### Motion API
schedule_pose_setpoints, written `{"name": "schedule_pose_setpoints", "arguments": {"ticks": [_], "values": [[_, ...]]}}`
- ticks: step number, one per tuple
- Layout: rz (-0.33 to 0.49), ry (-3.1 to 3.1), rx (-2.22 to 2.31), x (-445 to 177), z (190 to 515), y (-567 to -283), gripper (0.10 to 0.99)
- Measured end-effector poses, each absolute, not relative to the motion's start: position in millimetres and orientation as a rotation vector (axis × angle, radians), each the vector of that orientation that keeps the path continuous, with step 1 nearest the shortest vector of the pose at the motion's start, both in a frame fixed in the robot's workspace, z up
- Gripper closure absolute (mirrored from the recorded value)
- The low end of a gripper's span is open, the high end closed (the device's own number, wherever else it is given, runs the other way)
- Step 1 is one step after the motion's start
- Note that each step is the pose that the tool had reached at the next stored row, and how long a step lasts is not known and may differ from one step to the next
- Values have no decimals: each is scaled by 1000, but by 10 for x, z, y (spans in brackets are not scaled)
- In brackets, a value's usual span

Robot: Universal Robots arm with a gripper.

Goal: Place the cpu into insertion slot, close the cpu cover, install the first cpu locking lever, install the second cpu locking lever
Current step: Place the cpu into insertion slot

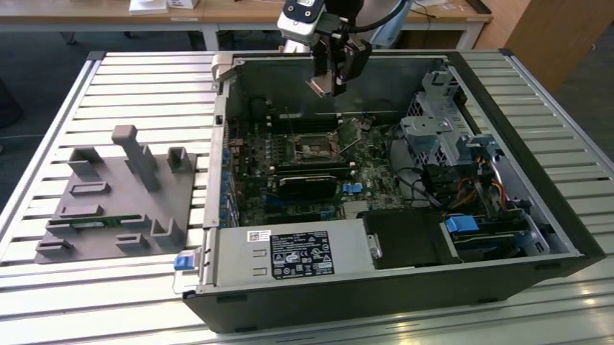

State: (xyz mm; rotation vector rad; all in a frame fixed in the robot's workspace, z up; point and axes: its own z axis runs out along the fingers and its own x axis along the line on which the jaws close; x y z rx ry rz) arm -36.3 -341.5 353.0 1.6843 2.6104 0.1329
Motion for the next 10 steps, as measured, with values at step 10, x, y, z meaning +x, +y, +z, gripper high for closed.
{"name": "schedule_pose_setpoints", "arguments": {"ticks": [10], "values": [[133, 2606, 1691, -364, 3506, -3415, 553]]}}
